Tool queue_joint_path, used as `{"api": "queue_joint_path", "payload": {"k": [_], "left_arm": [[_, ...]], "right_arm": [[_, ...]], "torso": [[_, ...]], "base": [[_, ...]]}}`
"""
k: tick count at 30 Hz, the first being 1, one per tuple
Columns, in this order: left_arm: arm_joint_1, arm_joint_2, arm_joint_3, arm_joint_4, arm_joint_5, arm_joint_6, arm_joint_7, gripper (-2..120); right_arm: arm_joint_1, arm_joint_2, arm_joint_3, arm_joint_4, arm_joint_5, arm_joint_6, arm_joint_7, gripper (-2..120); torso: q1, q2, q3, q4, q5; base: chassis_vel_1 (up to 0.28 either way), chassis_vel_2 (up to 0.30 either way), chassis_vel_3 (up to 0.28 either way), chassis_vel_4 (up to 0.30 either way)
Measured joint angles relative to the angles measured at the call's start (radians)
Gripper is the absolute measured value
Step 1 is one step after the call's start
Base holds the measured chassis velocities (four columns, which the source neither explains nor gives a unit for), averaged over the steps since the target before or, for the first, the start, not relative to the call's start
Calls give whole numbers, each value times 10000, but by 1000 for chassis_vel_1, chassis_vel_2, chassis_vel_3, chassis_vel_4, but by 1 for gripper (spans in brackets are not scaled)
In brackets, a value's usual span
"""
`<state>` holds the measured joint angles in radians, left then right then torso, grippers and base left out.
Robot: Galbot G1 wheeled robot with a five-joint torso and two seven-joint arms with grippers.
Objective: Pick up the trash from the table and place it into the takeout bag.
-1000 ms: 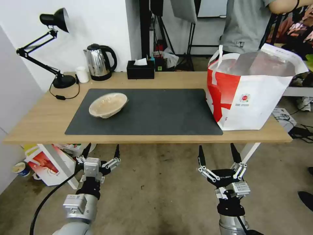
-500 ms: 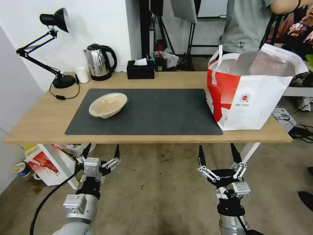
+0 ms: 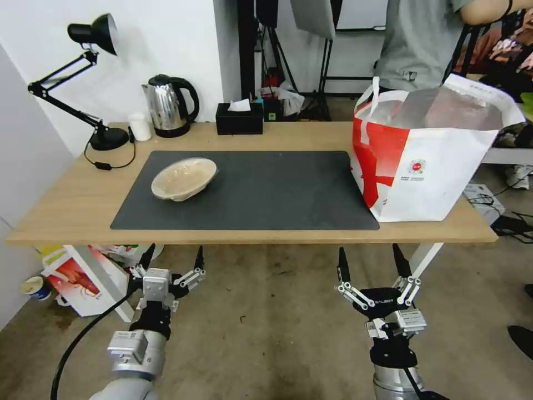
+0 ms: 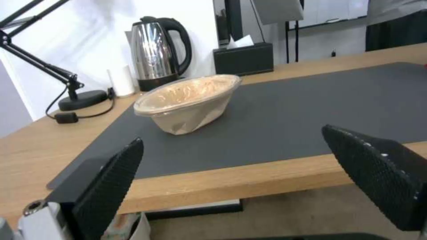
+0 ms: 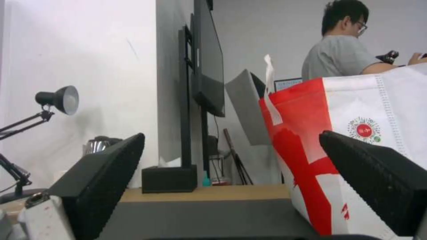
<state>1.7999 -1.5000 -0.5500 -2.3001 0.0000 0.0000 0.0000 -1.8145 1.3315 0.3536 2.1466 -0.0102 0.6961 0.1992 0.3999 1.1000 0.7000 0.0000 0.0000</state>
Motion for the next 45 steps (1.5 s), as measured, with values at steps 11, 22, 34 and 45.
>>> {"api": "queue_joint_path", "payload": {"k": [11,22,34,45], "left_arm": [[0,0,0,0,0,0,0,100],[-207,-22,-260,592,-62,-933,-6,100],[-911,-115,-1145,2601,-313,-4100,-68,100],[-1545,-195,-1940,4406,-535,-6948,-132,100]], "right_arm": [[0,0,0,-2,1,0,0,100],[0,0,0,-3,1,0,-1,100],[0,0,0,-3,1,0,-1,100],[0,0,0,-3,1,0,-1,100]], "torso": [[0,0,0,0,0],[1,0,0,0,-1],[1,0,0,0,-1],[1,0,0,0,0]], "base": [[0,0,0,0],[0,0,0,0],[0,0,0,0],[0,0,0,0]]}}
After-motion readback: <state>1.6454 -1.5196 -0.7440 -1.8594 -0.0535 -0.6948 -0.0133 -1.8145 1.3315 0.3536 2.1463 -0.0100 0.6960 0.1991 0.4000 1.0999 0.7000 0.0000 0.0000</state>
